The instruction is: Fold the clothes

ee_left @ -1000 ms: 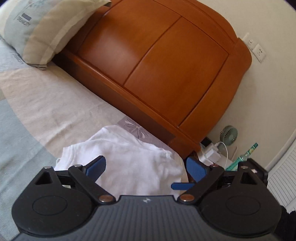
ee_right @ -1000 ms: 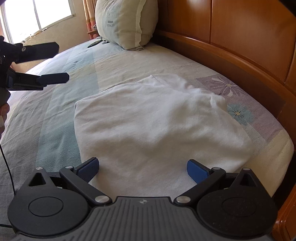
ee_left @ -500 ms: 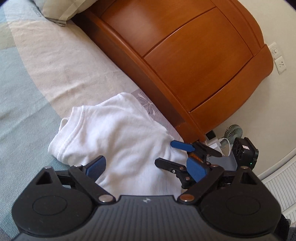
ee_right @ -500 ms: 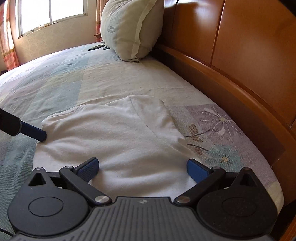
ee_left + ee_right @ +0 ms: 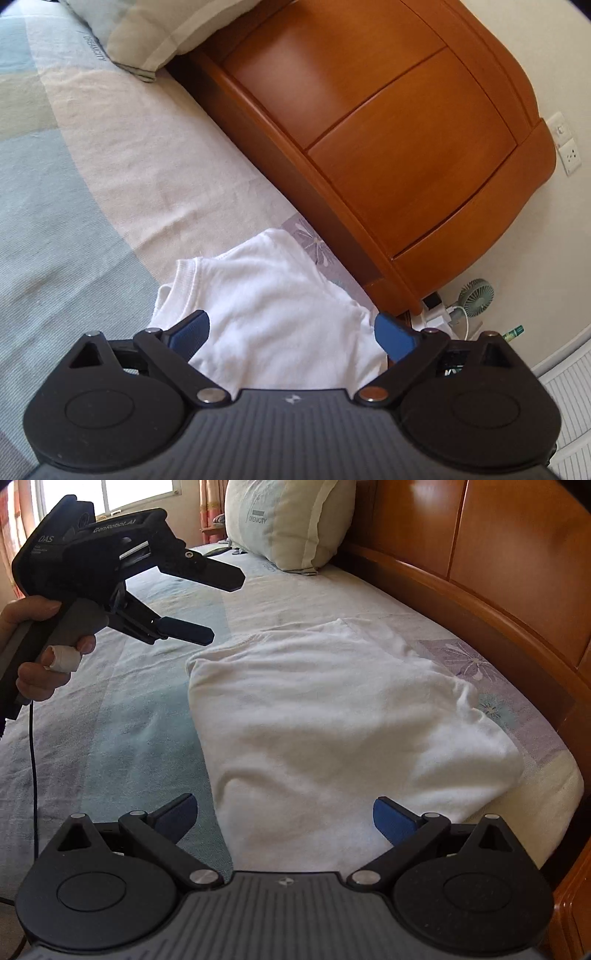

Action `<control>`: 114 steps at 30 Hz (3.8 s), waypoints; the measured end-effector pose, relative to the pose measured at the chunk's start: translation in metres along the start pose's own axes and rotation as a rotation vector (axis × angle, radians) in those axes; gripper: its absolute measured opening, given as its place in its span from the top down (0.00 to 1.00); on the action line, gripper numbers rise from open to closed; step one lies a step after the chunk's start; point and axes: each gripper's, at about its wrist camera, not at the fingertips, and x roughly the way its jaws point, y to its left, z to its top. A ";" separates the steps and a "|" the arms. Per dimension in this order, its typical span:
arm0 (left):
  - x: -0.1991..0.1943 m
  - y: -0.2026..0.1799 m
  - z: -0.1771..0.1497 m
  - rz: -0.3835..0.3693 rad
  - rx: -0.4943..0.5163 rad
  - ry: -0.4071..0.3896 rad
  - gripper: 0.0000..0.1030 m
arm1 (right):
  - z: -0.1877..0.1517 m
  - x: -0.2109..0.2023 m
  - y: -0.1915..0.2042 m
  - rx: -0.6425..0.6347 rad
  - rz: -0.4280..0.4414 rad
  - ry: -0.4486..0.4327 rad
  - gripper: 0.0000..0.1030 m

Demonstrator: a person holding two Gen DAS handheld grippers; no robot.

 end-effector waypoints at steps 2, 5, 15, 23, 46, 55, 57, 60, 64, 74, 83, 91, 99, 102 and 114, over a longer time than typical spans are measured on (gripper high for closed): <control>-0.005 0.011 -0.006 0.023 -0.068 0.019 0.07 | 0.011 -0.001 0.006 0.030 0.021 -0.052 0.00; -0.002 0.031 -0.016 0.019 -0.194 0.052 0.07 | 0.017 0.012 0.013 0.073 0.036 -0.053 0.00; 0.034 0.045 -0.019 -0.041 -0.321 -0.042 0.07 | -0.017 0.022 0.026 0.098 -0.051 -0.144 0.00; 0.037 0.030 -0.005 -0.018 -0.287 -0.148 0.07 | -0.035 0.017 0.021 0.046 -0.063 -0.172 0.00; 0.157 -0.110 0.004 0.185 0.389 0.145 0.06 | -0.037 0.001 -0.001 0.020 -0.050 -0.081 0.00; 0.182 -0.126 0.009 0.154 0.426 0.182 0.05 | -0.040 0.000 -0.012 0.003 -0.017 -0.090 0.00; 0.169 -0.134 0.009 0.151 0.458 0.187 0.05 | -0.042 -0.001 -0.012 0.002 -0.030 -0.097 0.00; 0.131 -0.143 0.008 0.193 0.524 0.143 0.05 | -0.044 -0.004 -0.010 0.015 -0.057 -0.104 0.00; 0.060 -0.141 0.001 0.286 0.607 0.067 0.05 | -0.036 -0.012 -0.004 0.067 -0.106 -0.144 0.00; -0.123 -0.057 -0.040 0.506 0.464 -0.066 0.02 | 0.028 0.022 -0.011 -0.026 -0.149 -0.184 0.00; -0.190 -0.001 -0.092 0.607 0.335 -0.113 0.02 | 0.052 0.033 -0.014 -0.083 -0.110 -0.171 0.00; -0.203 -0.008 -0.115 0.613 0.375 -0.167 0.02 | 0.073 0.080 -0.039 -0.064 -0.230 -0.032 0.00; -0.205 -0.008 -0.120 0.633 0.413 -0.202 0.02 | 0.054 0.012 -0.016 0.043 -0.153 -0.037 0.00; -0.207 -0.005 -0.119 0.608 0.391 -0.219 0.02 | 0.033 -0.006 0.006 0.061 -0.104 -0.019 0.00; -0.212 0.005 -0.135 0.690 0.436 -0.219 0.02 | 0.013 -0.010 0.057 0.033 -0.131 0.054 0.00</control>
